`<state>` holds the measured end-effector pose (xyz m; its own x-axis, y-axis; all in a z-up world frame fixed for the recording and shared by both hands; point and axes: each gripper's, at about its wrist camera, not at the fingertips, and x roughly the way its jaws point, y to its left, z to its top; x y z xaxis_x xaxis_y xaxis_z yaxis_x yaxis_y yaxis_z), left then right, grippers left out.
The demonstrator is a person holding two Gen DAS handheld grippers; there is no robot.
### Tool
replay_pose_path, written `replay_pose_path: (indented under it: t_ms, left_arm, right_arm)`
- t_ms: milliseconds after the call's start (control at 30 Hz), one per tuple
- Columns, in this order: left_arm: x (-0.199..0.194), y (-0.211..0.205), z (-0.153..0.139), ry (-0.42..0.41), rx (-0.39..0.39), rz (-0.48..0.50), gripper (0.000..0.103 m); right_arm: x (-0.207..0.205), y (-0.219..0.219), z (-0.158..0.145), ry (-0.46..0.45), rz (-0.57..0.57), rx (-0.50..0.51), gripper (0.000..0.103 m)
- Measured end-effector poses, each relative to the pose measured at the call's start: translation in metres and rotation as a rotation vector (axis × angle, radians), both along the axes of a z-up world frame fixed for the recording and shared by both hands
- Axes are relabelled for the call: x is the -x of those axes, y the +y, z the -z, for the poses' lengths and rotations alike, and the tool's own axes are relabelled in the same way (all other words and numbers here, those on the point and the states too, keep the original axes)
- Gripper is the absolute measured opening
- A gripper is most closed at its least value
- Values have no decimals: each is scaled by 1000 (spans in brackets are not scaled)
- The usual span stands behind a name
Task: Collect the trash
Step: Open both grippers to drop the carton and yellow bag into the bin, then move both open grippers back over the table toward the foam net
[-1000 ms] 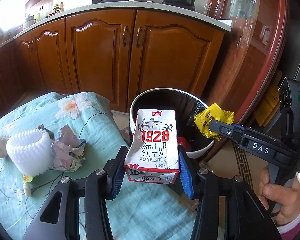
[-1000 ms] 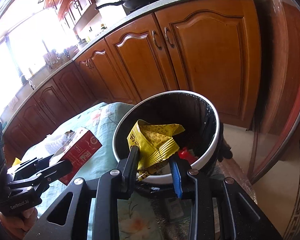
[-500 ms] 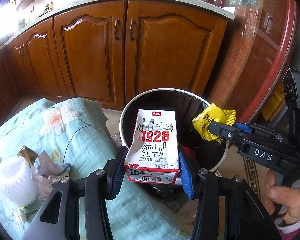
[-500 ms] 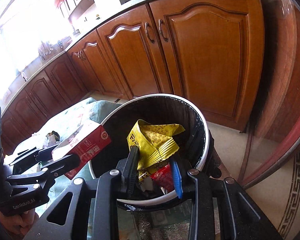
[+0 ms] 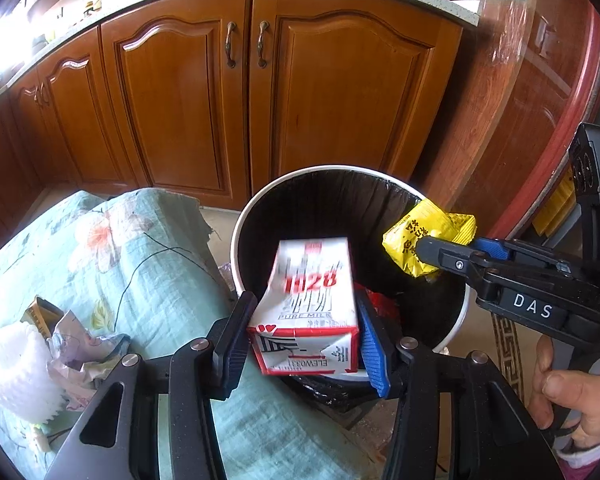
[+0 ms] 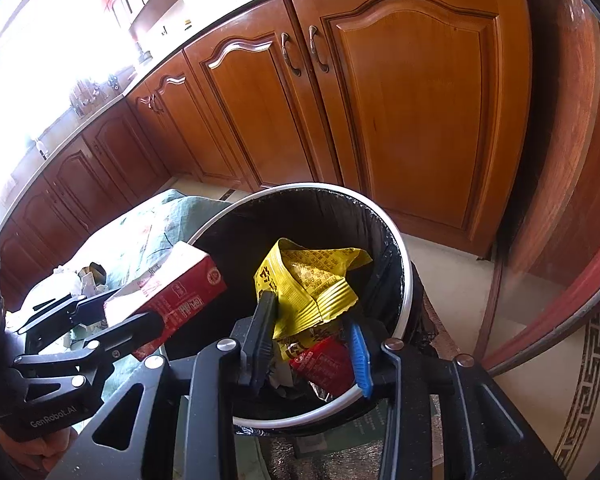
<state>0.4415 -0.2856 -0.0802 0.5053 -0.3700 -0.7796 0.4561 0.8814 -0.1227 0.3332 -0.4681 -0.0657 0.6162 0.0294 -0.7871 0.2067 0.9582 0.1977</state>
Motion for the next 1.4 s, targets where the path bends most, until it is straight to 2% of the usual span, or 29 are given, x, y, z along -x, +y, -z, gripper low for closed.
replay_pose_path:
  t_ms: [133, 267, 367, 400, 467, 700, 967, 1400]
  left_arm:
    - [11, 6, -9, -29, 14, -17, 64]
    - [25, 18, -13, -45, 35, -36, 65]
    - [41, 31, -14, -50, 56, -55, 70]
    - [47, 36, -13, -50, 62, -63, 70]
    - [58, 47, -12, -51, 72, -84, 71]
    - [100, 93, -7, -46, 99, -175, 74]
    - [141, 150, -2, -1, 130, -263, 75]
    - [182, 231, -8, -2, 178, -386, 75]
  right_arm:
    - [2, -5, -2, -7, 14, -11, 55]
    - [10, -6, -6, -33, 36, -20, 59]
    - [19, -4, -10, -64, 48, -52, 76]
    - [25, -2, -11, -82, 54, -66, 85]
    - [33, 3, -13, -107, 61, -84, 89]
    - [60, 36, -14, -158, 58, -136, 96]
    - [74, 80, -13, -170, -9, -200, 96]
    - [72, 159, 3, -120, -142, -213, 96]
